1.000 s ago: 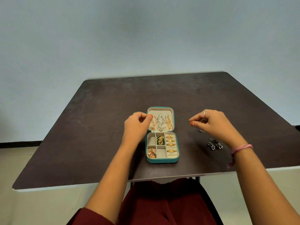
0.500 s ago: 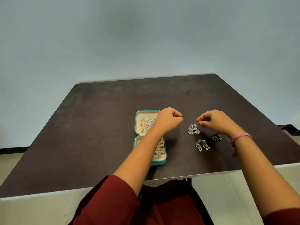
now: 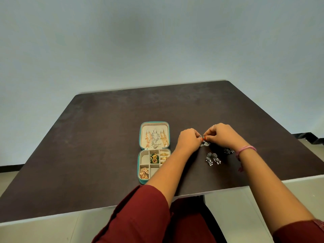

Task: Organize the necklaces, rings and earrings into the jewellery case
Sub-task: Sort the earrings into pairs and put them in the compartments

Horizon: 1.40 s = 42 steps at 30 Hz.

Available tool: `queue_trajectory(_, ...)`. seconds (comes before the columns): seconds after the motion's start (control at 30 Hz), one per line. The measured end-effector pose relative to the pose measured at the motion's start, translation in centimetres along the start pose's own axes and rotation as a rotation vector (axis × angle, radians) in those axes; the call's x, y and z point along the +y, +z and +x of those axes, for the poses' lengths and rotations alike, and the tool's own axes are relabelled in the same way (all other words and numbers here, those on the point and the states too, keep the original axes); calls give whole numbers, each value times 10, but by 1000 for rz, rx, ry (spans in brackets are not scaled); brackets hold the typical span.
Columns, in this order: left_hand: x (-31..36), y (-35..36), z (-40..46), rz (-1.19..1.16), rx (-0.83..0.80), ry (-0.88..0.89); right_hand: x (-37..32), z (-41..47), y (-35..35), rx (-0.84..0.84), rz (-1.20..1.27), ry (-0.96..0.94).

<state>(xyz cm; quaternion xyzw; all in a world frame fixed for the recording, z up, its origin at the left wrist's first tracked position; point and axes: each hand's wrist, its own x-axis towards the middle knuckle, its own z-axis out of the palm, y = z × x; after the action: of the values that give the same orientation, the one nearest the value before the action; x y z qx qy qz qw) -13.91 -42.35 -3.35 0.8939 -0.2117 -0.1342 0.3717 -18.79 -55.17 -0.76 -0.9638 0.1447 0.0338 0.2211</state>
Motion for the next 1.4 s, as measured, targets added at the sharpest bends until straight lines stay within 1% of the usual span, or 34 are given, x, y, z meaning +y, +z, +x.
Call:
queue_trajectory(0.17,-4,-2,1,-90,14,-28,-4,-4,2,52,85,-24)
queue_trajectory(0.3,-5,-9,-3,-216,54,-28,-7,-10,3,169,219,-50)
queue_trajectory(0.47,-3,-23,-12,-397,128,10,-14,-17,-6,290,431,-99)
queue_trajectory(0.57,-2,-34,-20,-552,116,60,-20,-22,-11,324,529,-150)
queue_trajectory(0.63,0,-44,-29,-605,91,78,-24,-26,-14,328,588,-183)
queue_trajectory(0.73,0,-58,-42,-665,64,75,-34,-34,-18,308,748,-210)
queue_trajectory(0.87,-1,-76,-58,-821,32,34,-45,-43,-19,246,917,-190)
queue_trajectory(1.0,-9,-96,-72,-912,-8,4,-52,-49,-17,182,1034,-165)
queue_trajectory(1.1,-20,-109,-84,-901,9,-15,-57,-51,-13,149,1078,-150)
queue_trajectory(1.23,-40,-121,-98,-802,38,-46,-63,-55,-4,128,1085,-148)
queue_trajectory(1.33,-54,-129,-109,-704,63,-88,-68,-59,3,99,1044,-160)
queue_trajectory(1.4,-59,-130,-116,-590,65,-125,-71,-60,7,86,1031,-166)
